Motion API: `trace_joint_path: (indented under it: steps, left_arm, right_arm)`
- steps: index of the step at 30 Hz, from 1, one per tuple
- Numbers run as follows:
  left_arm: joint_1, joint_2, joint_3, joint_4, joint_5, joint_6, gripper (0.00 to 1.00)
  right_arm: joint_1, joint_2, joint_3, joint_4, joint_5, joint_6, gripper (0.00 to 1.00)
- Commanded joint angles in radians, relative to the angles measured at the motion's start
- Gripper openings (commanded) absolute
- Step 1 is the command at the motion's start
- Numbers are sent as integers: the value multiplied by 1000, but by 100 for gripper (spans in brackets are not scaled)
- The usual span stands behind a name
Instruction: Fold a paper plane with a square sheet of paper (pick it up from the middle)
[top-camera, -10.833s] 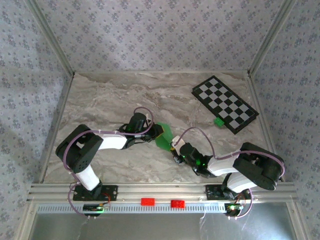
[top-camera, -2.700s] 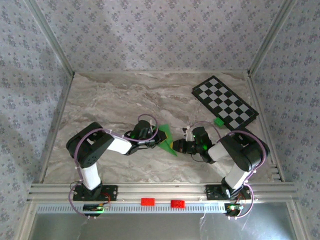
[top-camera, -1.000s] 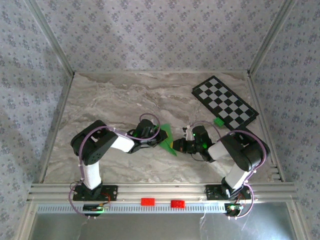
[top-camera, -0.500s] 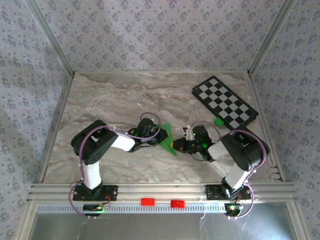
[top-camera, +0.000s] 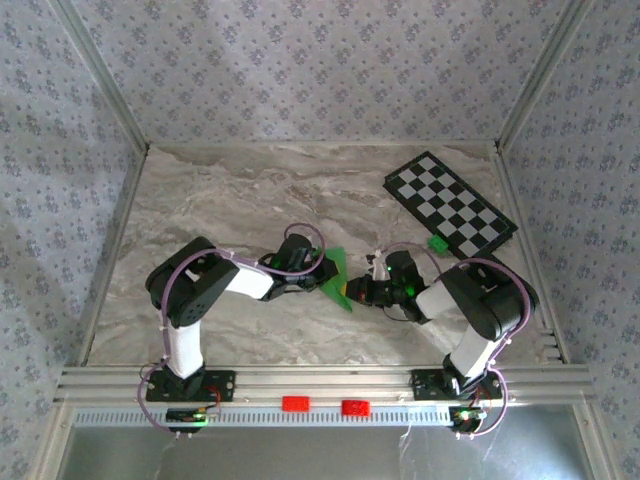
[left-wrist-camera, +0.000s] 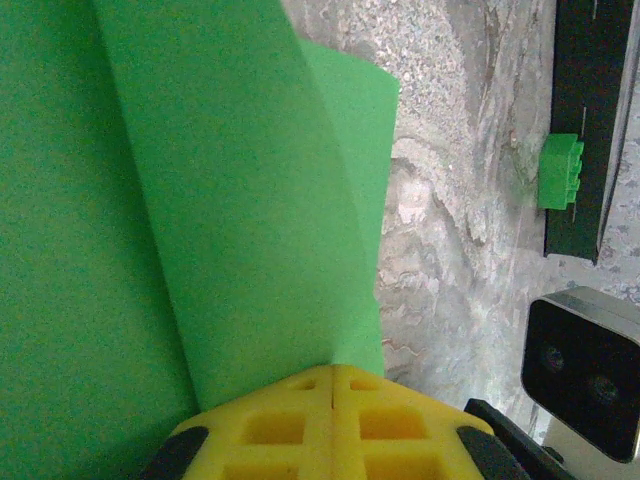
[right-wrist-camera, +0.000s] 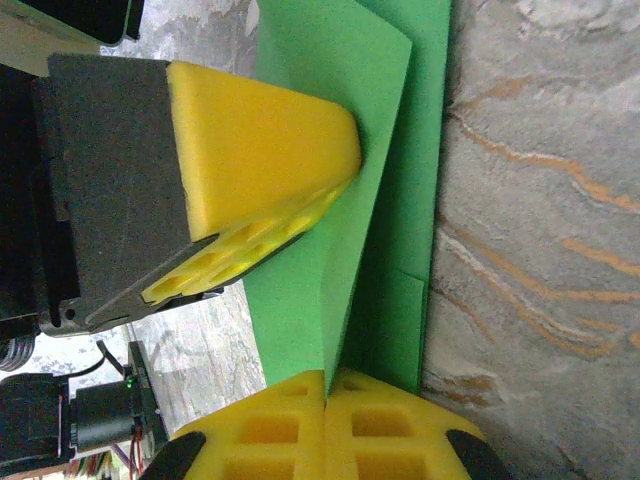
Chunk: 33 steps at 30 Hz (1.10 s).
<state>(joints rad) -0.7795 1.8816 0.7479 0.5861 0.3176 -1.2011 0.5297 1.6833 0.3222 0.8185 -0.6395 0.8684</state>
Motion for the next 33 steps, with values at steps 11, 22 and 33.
trace_joint_path:
  steps: [11,22,33]
  left_arm:
    - [4,57,3,-123,5,40,4]
    - [1,57,-12,-83,8,31,4]
    - [0,57,-13,-73,6,29,4]
  right_arm:
    - [7,-142,11,-298,49,21,20]
    - [-45,-473,57,-743,179,-42,39]
    - [-46,-364,116,-647,23,38,38]
